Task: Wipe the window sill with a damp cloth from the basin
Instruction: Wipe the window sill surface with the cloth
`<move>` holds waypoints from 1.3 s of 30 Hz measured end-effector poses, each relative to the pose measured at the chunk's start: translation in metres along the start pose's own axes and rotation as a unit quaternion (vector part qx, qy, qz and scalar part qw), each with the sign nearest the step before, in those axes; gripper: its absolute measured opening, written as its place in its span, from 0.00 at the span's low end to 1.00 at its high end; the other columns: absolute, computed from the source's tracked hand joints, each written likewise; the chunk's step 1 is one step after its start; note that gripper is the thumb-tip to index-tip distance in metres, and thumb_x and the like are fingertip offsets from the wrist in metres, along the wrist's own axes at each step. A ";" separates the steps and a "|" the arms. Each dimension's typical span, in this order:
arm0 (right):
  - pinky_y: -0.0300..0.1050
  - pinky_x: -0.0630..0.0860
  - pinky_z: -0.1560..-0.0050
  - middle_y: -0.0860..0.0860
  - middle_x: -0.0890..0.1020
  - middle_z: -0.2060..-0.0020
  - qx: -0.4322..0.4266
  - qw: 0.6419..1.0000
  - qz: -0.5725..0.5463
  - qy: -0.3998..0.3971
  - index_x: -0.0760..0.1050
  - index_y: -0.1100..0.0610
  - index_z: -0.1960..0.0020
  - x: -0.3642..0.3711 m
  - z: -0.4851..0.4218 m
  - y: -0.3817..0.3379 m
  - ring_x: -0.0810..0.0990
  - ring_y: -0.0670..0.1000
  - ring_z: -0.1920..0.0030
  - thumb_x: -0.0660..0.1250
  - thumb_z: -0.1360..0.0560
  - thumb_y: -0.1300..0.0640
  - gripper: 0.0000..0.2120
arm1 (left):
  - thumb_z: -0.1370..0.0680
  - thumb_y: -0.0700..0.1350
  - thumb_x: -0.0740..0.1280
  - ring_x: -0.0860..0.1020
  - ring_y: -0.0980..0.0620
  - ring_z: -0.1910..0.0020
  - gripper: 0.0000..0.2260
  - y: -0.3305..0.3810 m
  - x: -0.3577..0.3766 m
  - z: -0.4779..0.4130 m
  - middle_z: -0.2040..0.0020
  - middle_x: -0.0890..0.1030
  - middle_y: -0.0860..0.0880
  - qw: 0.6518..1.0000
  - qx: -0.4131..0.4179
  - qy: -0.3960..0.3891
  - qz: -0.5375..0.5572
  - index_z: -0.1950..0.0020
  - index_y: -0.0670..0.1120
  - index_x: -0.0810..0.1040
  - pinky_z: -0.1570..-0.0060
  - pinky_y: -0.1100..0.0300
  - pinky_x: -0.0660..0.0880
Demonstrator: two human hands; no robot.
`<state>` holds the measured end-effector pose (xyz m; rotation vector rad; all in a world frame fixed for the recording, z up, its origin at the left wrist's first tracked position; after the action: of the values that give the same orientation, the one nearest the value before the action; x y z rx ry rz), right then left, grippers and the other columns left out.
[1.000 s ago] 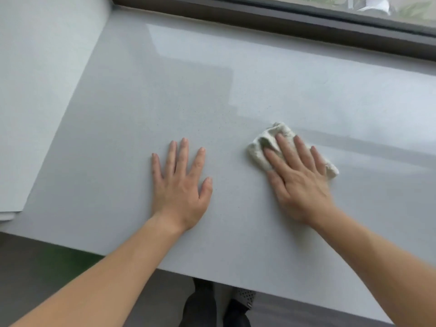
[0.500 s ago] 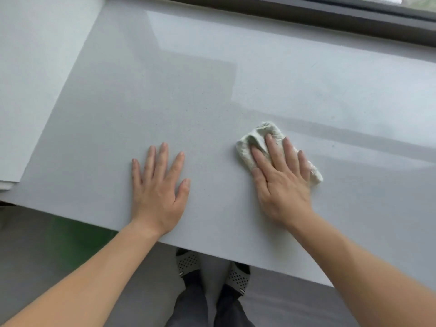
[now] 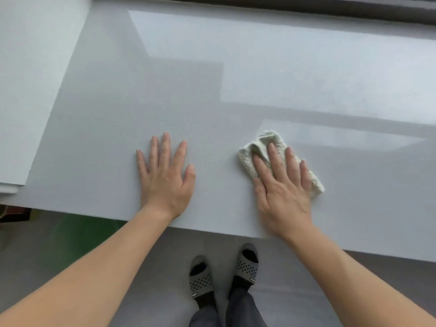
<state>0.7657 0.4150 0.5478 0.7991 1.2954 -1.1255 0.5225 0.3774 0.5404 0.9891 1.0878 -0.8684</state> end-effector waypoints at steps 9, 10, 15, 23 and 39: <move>0.57 0.44 0.21 0.44 0.51 0.19 -0.150 0.987 0.054 -0.032 0.54 0.40 0.20 -0.004 0.040 0.048 0.44 0.53 0.19 0.43 0.17 0.40 0.26 | 0.23 0.54 0.52 0.46 0.46 0.20 0.26 0.051 -0.007 -0.018 0.19 0.54 0.46 0.994 0.054 0.020 0.094 0.25 0.51 0.66 0.25 0.39 0.35; 0.56 0.42 0.21 0.43 0.49 0.19 -0.073 0.996 0.039 -0.023 0.55 0.40 0.20 -0.009 0.027 0.069 0.42 0.51 0.19 0.42 0.18 0.39 0.27 | 0.22 0.55 0.50 0.44 0.47 0.20 0.27 0.060 -0.004 -0.020 0.18 0.51 0.47 0.994 0.062 0.001 0.095 0.23 0.53 0.63 0.25 0.39 0.35; 0.60 0.38 0.22 0.45 0.45 0.18 0.081 0.997 -0.008 -0.009 0.50 0.40 0.19 -0.009 0.020 0.054 0.38 0.54 0.19 0.41 0.19 0.41 0.28 | 0.20 0.61 0.46 0.37 0.44 0.21 0.28 0.078 0.014 -0.021 0.18 0.42 0.49 0.998 0.052 -0.029 -0.032 0.20 0.57 0.50 0.28 0.32 0.36; 0.55 0.38 0.22 0.42 0.45 0.19 -0.030 0.999 0.016 -0.026 0.47 0.35 0.21 -0.022 -0.017 0.100 0.40 0.51 0.19 0.39 0.18 0.38 0.26 | 0.22 0.62 0.44 0.38 0.43 0.21 0.30 0.078 0.016 -0.020 0.18 0.44 0.48 0.998 0.053 -0.014 -0.036 0.20 0.56 0.50 0.28 0.32 0.37; 0.60 0.37 0.23 0.44 0.45 0.18 0.068 0.997 -0.021 0.007 0.50 0.40 0.19 -0.043 -0.168 0.122 0.40 0.55 0.19 0.45 0.18 0.42 0.27 | 0.22 0.60 0.45 0.37 0.45 0.21 0.29 0.128 0.014 -0.092 0.18 0.42 0.49 0.999 -0.032 -0.008 -0.001 0.20 0.58 0.49 0.27 0.35 0.35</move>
<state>0.8309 0.6168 0.5485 0.8848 1.2609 -1.2541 0.6171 0.5046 0.5387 0.9270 1.0967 -0.8359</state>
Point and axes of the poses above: each hand's wrist, its own z-axis away from the middle knuckle, its own x-axis out of the palm, y = z × x, the point moved 2 cm from there along -z, towards the middle knuckle
